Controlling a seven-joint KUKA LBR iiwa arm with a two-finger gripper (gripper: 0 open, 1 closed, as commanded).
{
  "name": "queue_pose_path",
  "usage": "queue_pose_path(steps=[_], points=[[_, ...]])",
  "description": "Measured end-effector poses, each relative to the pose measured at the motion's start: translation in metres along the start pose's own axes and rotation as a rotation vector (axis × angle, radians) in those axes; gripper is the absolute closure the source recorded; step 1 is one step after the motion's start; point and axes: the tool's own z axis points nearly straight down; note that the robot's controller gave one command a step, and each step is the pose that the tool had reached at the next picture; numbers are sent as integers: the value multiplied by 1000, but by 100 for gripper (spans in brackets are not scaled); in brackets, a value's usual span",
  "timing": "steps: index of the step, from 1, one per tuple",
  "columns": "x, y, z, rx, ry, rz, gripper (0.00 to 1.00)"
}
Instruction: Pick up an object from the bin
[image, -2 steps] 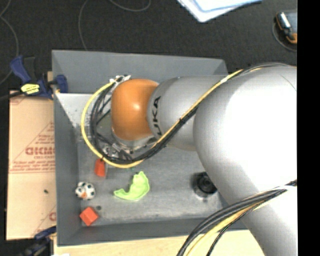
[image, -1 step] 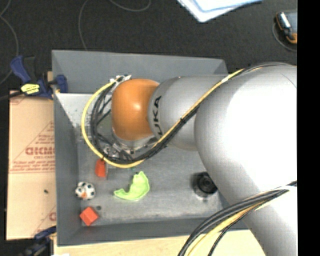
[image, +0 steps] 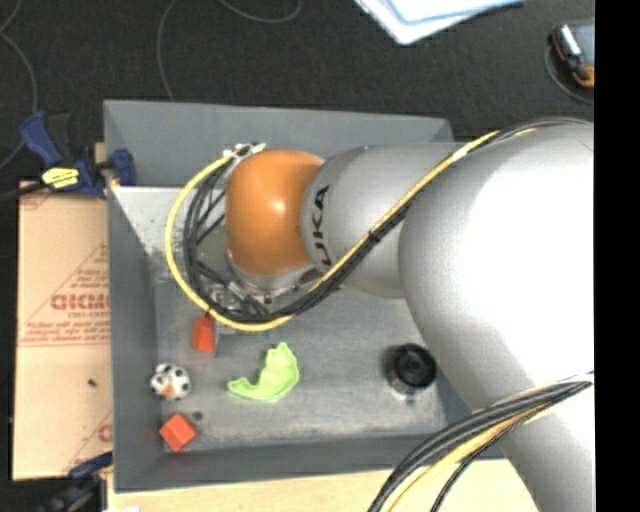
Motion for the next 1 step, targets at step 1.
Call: queue_pose_path(steps=[1], points=[[-2,1,-13,-3,-9,0,100]])
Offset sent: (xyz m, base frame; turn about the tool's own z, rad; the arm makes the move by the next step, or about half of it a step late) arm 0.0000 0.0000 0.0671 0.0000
